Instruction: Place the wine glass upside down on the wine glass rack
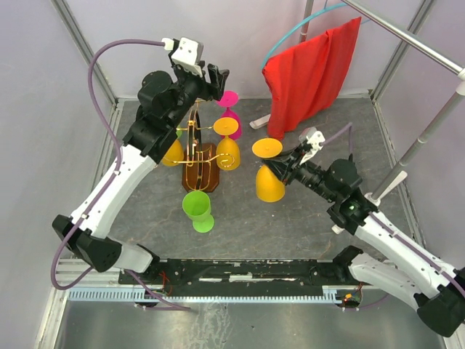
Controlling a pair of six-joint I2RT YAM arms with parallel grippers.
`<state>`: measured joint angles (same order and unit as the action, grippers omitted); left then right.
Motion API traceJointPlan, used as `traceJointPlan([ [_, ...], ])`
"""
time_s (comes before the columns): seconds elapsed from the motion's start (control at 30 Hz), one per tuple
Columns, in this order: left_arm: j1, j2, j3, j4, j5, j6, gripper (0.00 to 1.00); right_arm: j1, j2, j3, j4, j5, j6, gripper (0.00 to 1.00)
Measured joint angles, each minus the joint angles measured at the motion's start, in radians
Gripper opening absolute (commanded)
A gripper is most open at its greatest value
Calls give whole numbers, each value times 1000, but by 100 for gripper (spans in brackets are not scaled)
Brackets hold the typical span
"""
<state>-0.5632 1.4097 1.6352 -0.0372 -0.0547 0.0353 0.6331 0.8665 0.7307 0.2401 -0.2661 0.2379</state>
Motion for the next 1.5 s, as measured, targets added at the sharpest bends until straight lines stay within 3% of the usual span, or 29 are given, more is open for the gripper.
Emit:
traceJointPlan([
  [0.23,49,-26,-83,-7,39,-43,76,108,56,-99,222,74,-42,1],
  [0.63,69,-56,-104,8,38,-43,77,245,231,-129,417,122,-188,1],
  [1.5,84,-58,-103,-18,28,-35,78,312,488,-137,721,155,-225,1],
])
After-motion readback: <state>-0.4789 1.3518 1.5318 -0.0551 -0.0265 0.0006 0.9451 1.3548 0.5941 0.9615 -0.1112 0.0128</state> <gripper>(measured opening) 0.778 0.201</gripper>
